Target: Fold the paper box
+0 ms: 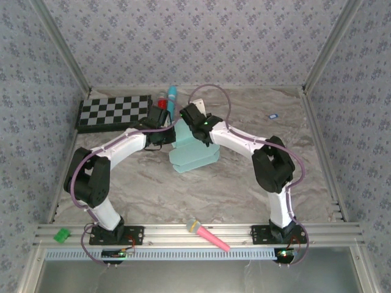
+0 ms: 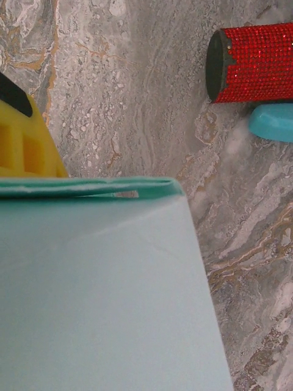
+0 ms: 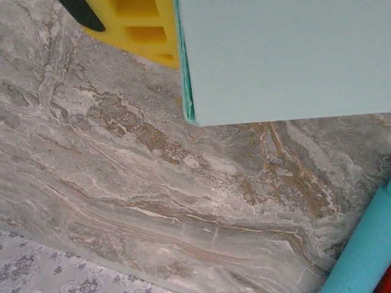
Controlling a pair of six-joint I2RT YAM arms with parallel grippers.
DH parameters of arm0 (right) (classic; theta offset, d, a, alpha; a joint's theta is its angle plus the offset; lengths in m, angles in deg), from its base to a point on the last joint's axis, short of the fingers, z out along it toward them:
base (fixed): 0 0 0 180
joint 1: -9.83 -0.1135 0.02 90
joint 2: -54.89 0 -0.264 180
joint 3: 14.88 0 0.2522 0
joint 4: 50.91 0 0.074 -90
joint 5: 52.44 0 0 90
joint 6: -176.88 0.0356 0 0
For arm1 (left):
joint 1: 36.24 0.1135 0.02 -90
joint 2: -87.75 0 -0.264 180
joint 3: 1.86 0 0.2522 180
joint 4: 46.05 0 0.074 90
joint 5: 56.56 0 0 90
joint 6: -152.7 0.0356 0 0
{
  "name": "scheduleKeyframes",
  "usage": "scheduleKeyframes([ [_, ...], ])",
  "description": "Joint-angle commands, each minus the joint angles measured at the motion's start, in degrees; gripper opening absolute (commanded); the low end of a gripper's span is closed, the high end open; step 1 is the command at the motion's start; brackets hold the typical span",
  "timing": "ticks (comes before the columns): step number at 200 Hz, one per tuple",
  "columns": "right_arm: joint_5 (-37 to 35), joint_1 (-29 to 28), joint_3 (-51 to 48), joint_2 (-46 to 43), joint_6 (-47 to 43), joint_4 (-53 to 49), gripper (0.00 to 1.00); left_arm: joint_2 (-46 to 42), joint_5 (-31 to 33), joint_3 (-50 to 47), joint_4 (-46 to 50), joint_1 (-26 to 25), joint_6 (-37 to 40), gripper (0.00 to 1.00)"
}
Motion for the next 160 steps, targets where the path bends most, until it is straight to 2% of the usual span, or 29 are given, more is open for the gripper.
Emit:
scheduleKeyframes([
  [1,-8.00,1.19,1.31,2.15,2.83,-4.27,0.12,-0.29,-0.95,1.27,1.58,-0.05,-0.46,0.00],
  [42,-6.27,1.23,0.01,0.92,1.93,-2.50,0.15,-0.21,-0.86,1.40,1.69,-0.02,-0.48,0.00],
  [55,-4.94,1.20,-0.96,-0.02,1.29,-1.24,0.20,-0.21,-0.89,1.40,1.70,-0.03,-0.57,0.00],
  [97,2.73,1.09,-5.66,-5.15,-1.31,4.28,0.44,0.19,-0.77,1.48,1.39,-0.07,-1.21,0.00],
  [130,5.95,0.99,-7.76,-8.87,-1.15,3.97,0.52,0.66,-0.59,1.75,1.49,-0.04,-1.80,0.00],
  [160,14.05,1.44,-12.82,-14.37,-2.33,6.61,0.57,0.85,-0.24,1.78,1.44,-0.06,-3.40,0.00],
])
